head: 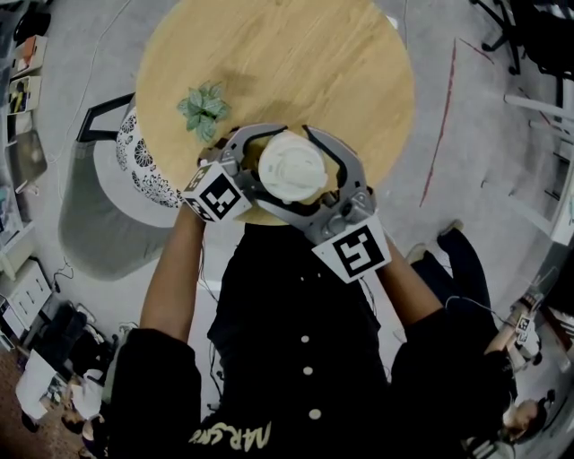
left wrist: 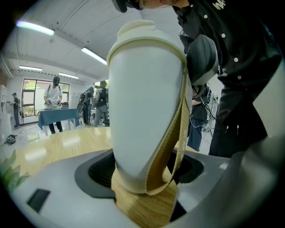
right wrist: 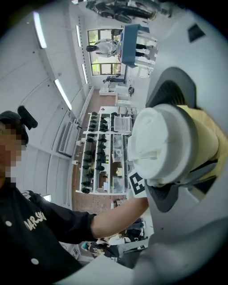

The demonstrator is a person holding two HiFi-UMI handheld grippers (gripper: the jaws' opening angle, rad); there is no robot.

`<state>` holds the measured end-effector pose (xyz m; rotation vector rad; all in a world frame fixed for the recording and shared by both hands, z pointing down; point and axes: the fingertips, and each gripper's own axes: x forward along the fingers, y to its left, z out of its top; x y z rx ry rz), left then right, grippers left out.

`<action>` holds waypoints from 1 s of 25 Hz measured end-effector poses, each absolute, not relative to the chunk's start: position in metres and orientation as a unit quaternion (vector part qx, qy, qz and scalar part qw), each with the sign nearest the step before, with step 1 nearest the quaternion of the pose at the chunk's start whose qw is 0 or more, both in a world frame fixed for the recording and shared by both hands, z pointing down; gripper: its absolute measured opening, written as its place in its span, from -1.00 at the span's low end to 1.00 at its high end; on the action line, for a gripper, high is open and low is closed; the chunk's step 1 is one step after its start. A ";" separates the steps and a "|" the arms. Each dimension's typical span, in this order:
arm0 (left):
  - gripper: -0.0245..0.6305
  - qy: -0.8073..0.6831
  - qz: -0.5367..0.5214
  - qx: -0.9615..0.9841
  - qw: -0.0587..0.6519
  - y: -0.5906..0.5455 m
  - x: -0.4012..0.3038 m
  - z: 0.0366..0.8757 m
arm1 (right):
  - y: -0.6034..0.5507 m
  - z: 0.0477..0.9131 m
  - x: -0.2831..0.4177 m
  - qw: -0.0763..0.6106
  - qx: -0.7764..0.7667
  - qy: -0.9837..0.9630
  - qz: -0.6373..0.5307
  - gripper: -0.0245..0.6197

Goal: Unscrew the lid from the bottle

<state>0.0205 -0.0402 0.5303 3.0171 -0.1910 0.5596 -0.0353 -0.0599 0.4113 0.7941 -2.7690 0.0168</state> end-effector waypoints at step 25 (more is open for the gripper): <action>0.16 -0.067 0.190 0.979 0.041 -0.040 0.018 0.530 | -0.059 0.360 -0.025 0.079 0.178 -0.981 0.016 0.55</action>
